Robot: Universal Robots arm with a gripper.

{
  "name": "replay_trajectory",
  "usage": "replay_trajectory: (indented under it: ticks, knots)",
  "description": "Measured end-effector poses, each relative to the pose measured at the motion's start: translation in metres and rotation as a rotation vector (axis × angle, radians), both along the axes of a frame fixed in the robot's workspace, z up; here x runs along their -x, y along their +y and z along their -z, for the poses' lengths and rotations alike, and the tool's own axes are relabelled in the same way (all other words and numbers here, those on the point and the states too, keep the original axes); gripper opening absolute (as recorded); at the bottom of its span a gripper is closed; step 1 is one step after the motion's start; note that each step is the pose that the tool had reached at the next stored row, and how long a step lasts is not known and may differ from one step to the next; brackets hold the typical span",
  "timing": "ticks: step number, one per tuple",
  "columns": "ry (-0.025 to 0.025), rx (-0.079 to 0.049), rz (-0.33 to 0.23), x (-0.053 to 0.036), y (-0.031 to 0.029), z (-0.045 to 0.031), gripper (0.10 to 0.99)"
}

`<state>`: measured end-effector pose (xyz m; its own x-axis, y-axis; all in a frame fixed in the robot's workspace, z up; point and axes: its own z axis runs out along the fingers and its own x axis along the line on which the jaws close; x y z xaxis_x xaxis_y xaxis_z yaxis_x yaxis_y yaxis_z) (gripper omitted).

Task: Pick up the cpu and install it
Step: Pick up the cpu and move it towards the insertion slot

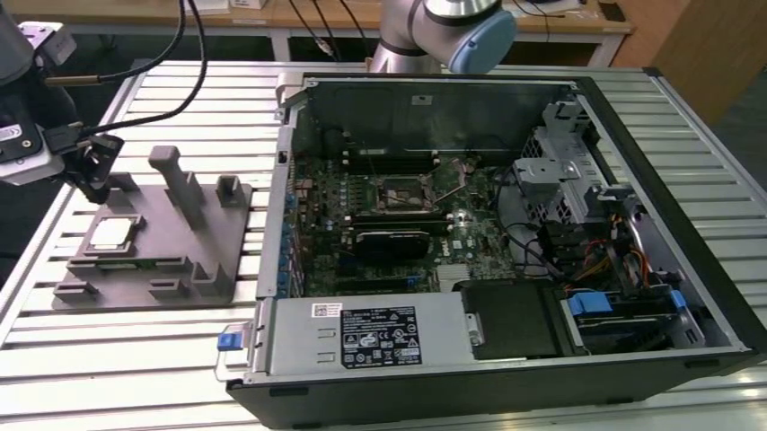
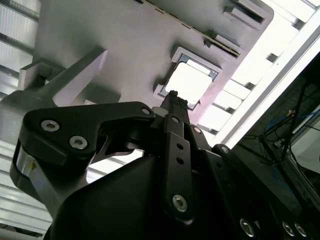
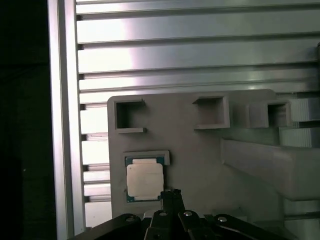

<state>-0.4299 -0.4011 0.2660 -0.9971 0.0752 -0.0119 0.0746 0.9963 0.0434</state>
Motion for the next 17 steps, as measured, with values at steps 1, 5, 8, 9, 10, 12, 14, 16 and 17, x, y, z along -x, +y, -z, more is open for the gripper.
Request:
replay_trajectory:
  ticks: [1,5,8,9,10,12,14,16,17]
  knots:
    - [0.0005,0.000,-0.001,0.0009,0.0000,0.0018,0.106]
    - [0.0023,0.000,-0.002,0.0039,0.0000,0.0092,0.106]
    - [0.0033,0.000,-0.003,0.0061,0.0000,0.0146,0.106]
    - [0.0035,0.000,-0.004,0.0069,0.0000,0.0163,0.106]
    - [0.0035,0.000,-0.005,0.0078,0.0000,0.0181,0.106]
    - [0.0033,0.000,-0.007,0.0101,0.0000,0.0220,0.106]
    - [0.0033,0.000,-0.010,0.0119,0.0000,0.0256,0.106]
    - [0.0034,0.000,-0.013,0.0134,0.0000,0.0291,0.106]
    - [0.0033,0.000,-0.015,0.0139,0.0000,0.0310,0.106]
